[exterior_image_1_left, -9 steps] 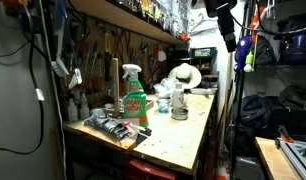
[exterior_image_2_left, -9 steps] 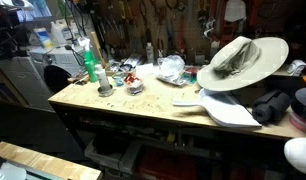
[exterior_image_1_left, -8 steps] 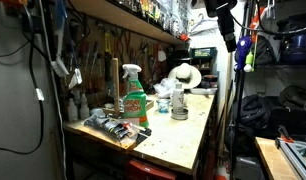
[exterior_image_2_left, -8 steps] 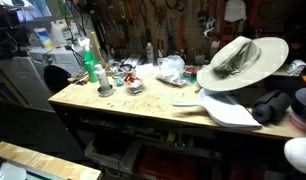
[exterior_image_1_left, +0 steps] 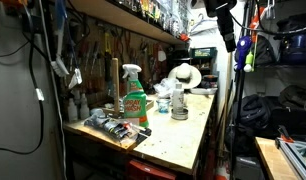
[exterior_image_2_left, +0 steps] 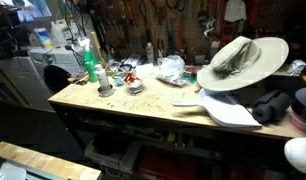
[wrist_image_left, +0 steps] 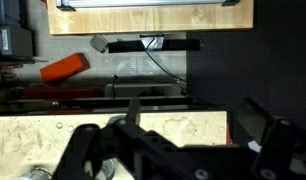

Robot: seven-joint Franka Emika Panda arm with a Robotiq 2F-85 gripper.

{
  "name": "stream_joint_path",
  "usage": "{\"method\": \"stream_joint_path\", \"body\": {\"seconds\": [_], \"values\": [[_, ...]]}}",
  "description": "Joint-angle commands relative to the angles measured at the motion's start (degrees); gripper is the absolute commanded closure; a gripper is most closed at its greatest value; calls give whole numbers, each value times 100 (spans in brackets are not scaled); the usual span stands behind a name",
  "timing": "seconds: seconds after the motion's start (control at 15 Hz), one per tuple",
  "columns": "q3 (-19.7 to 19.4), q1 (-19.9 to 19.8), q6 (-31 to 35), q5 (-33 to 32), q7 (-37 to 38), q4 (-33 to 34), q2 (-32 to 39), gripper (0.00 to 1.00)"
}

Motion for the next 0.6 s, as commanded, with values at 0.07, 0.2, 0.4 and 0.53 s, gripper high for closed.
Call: {"method": "stream_joint_path", "body": {"seconds": [0.07,0.2,0.4,0.53], "values": [[-571,-368,356,-118,-213,-27,13,0],[-1011,-639,513,-170,-445,50,125,0],[-1652,-1019,906,-122,-818,352,482,0],[-2004,-1201,1373,-47,-1068,614,833,0]]}}
